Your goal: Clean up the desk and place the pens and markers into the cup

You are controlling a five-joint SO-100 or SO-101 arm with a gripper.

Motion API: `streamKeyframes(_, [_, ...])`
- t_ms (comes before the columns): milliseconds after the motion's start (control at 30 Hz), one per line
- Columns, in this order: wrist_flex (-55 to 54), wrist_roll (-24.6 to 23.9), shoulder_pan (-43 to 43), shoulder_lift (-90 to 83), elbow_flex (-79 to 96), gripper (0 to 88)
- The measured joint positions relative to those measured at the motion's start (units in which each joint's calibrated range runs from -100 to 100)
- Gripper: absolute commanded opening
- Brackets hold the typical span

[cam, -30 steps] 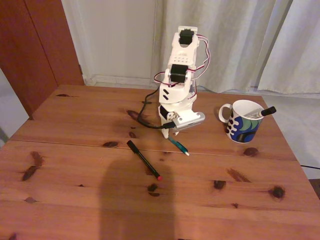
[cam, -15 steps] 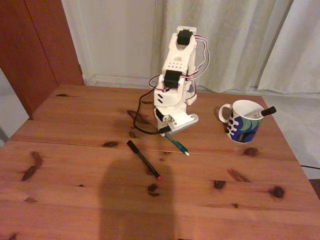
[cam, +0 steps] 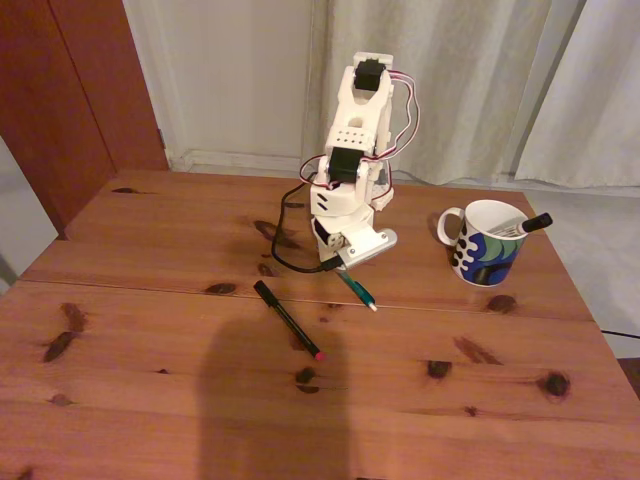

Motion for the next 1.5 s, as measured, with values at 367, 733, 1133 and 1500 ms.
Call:
streamKeyframes(367, [-7.71,0.0,0.07,-1.36,5.44,13.3])
streamKeyframes(733, [-11.95,0.0,0.59,-1.44,8.07,0.8])
streamKeyframes(1133, [-20.16,-4.4,0.07,-4.49,8.32,0.7])
streamKeyframes(1500, [-40.4,-23.35,-9.46,-20.08,8.41,0.7])
